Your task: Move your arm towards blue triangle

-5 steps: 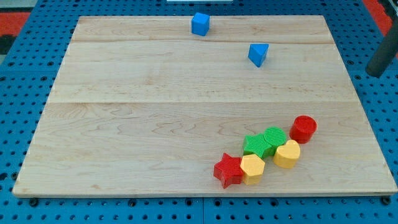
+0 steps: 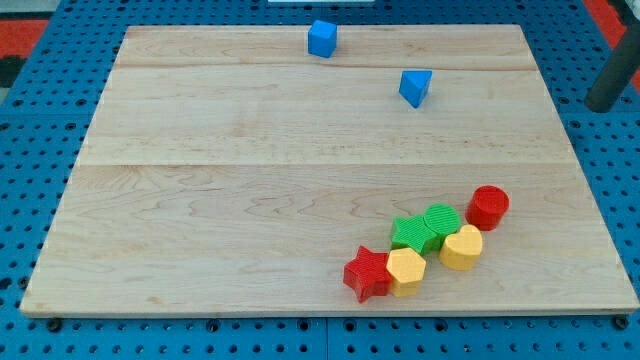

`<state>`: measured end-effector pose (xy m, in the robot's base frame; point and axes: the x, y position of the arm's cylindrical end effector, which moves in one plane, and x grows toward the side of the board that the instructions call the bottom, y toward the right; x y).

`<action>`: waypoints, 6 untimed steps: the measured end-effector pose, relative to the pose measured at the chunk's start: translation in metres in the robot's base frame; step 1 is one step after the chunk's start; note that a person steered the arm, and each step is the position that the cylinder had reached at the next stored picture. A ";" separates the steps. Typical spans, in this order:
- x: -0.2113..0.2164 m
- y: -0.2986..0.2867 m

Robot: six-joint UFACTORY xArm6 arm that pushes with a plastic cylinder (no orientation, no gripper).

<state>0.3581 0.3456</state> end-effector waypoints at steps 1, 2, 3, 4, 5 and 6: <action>0.002 -0.007; 0.004 -0.008; 0.009 -0.058; -0.017 -0.136; -0.028 -0.151; -0.062 -0.199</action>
